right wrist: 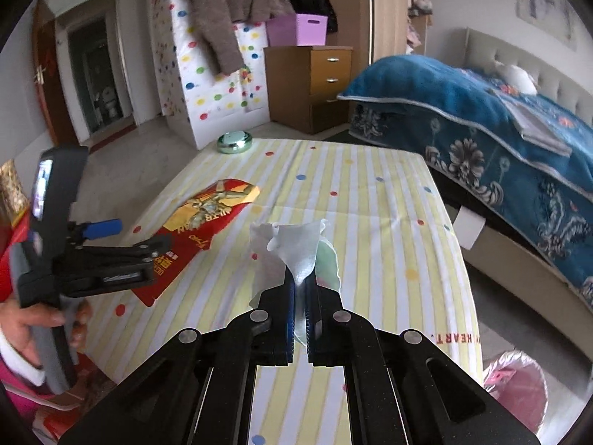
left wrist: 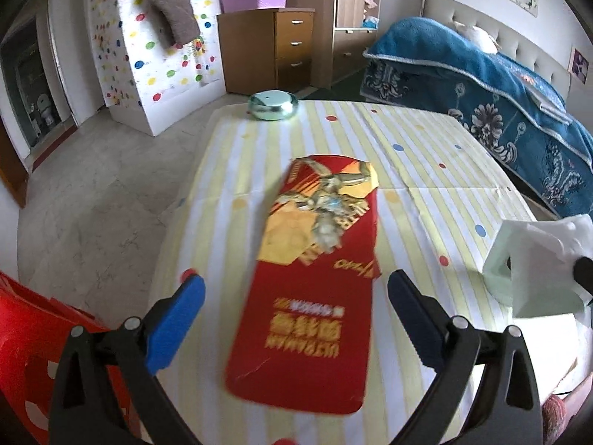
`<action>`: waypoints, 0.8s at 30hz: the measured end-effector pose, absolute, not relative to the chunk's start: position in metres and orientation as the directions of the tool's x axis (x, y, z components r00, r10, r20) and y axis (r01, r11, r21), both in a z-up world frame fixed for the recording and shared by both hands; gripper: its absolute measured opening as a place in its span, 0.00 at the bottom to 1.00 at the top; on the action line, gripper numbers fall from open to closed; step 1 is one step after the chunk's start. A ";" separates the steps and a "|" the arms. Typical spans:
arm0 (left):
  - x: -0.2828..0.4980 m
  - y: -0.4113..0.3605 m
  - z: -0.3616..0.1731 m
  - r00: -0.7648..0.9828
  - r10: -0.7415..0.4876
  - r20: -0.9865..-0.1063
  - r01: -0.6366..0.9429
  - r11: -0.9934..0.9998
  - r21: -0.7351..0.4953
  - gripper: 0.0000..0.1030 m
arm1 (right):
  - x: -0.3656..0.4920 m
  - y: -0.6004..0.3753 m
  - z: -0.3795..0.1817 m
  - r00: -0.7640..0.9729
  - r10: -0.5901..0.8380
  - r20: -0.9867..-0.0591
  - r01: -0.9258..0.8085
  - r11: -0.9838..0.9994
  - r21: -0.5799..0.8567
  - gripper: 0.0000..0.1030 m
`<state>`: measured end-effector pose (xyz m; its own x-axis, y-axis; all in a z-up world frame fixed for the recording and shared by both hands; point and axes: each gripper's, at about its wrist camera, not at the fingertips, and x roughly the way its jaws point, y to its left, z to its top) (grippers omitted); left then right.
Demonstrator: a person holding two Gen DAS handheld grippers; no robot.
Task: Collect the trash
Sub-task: 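Grasp the red Ultraman package with the left gripper while the right gripper holds the tissue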
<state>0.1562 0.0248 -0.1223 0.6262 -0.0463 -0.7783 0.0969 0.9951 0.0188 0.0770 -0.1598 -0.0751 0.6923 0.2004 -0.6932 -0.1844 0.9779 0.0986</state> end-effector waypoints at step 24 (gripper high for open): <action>0.192 -0.008 -0.146 0.564 -0.065 -0.823 0.168 0.985 0.037 0.92 | 0.093 -0.191 -0.094 0.661 0.236 -0.713 -0.168 0.972 0.166 0.04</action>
<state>0.1921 -0.0076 -0.1462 0.5643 -0.0654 -0.8230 0.1682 0.9850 0.0371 0.0931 -0.1912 -0.0938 0.6606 0.2356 -0.7128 -0.1680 0.9718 0.1655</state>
